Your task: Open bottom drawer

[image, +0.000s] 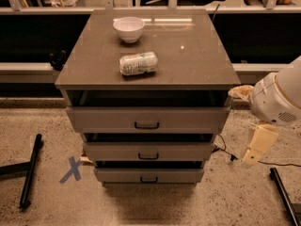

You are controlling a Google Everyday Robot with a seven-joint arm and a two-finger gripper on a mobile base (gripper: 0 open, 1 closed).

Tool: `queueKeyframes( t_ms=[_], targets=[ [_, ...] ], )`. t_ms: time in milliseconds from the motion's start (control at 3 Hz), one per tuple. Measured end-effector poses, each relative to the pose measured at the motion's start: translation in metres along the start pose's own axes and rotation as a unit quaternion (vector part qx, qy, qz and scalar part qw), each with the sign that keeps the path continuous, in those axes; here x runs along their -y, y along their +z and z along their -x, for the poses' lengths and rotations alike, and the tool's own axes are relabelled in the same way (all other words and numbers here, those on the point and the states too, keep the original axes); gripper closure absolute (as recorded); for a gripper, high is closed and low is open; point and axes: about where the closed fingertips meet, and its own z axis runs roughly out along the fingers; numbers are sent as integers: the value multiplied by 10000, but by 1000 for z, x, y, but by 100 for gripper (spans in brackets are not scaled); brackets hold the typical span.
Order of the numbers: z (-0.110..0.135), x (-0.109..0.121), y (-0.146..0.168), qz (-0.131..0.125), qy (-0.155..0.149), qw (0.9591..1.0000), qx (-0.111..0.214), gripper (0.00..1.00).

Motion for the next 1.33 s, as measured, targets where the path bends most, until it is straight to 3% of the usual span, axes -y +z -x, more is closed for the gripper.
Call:
queueKeyframes(
  t_ms=[667, 1000, 1333],
  targets=[
    [-1, -3, 1, -125, -17, 9999, 43, 0],
    [-28, -6, 92, 62, -156, 9995, 261, 0],
    [-47, 14, 180, 81, -165, 9974, 696, 0]
  ],
)
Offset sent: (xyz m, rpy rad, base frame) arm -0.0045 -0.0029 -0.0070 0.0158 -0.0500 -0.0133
